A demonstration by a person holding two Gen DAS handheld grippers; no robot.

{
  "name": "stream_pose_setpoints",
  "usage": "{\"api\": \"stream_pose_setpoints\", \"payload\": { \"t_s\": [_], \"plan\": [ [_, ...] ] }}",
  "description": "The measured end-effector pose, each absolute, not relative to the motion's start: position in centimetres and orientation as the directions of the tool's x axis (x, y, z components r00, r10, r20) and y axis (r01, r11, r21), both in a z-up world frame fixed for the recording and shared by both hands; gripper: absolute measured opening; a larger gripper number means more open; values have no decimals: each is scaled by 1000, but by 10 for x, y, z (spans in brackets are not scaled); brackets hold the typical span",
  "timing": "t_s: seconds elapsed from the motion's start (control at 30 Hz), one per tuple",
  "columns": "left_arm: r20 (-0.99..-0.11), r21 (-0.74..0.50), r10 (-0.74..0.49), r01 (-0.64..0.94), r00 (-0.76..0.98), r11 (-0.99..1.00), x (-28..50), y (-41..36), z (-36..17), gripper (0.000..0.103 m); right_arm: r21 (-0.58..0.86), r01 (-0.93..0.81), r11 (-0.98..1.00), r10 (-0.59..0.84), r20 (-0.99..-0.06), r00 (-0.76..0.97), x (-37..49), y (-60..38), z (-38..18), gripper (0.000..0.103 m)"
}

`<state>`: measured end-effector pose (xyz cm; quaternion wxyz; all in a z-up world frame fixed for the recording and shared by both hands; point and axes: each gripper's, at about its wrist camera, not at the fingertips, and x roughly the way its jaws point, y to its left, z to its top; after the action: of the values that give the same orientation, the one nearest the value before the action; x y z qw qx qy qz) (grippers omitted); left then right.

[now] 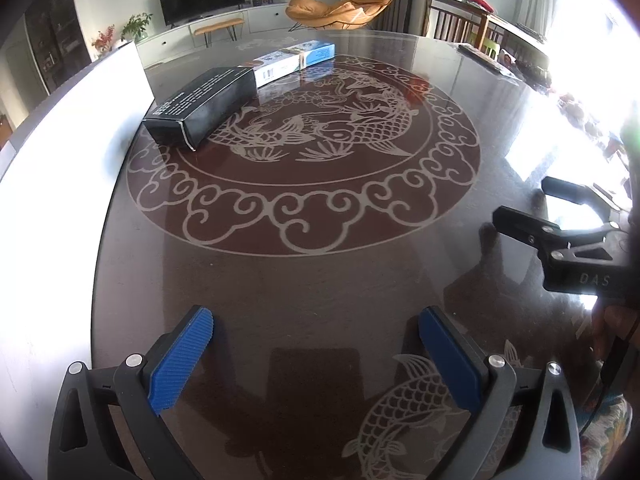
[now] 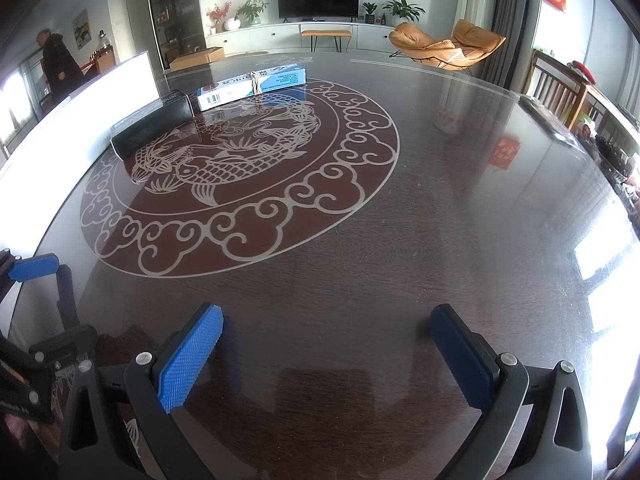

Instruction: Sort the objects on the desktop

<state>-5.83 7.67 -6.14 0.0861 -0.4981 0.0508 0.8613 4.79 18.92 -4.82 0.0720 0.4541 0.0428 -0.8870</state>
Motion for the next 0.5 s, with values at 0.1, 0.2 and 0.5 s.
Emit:
{"api": "stream_pose_setpoints", "payload": {
  "t_s": [0.1,0.2,0.5],
  "plan": [
    [-873,1,81,-168,-481,-986,-61,68,-61,103,-11,167,-986,-89,-812,-577,48,189,-48,103],
    [-878,1,64,-135,-475,-991,-63,57,-62,103,-11,167,-986,-89,-812,-577,48,189,-48,103],
    [-885,0,52,-113,-462,-994,-63,45,-61,103,-11,167,-986,-89,-812,-577,48,189,-48,103]
  ]
}}
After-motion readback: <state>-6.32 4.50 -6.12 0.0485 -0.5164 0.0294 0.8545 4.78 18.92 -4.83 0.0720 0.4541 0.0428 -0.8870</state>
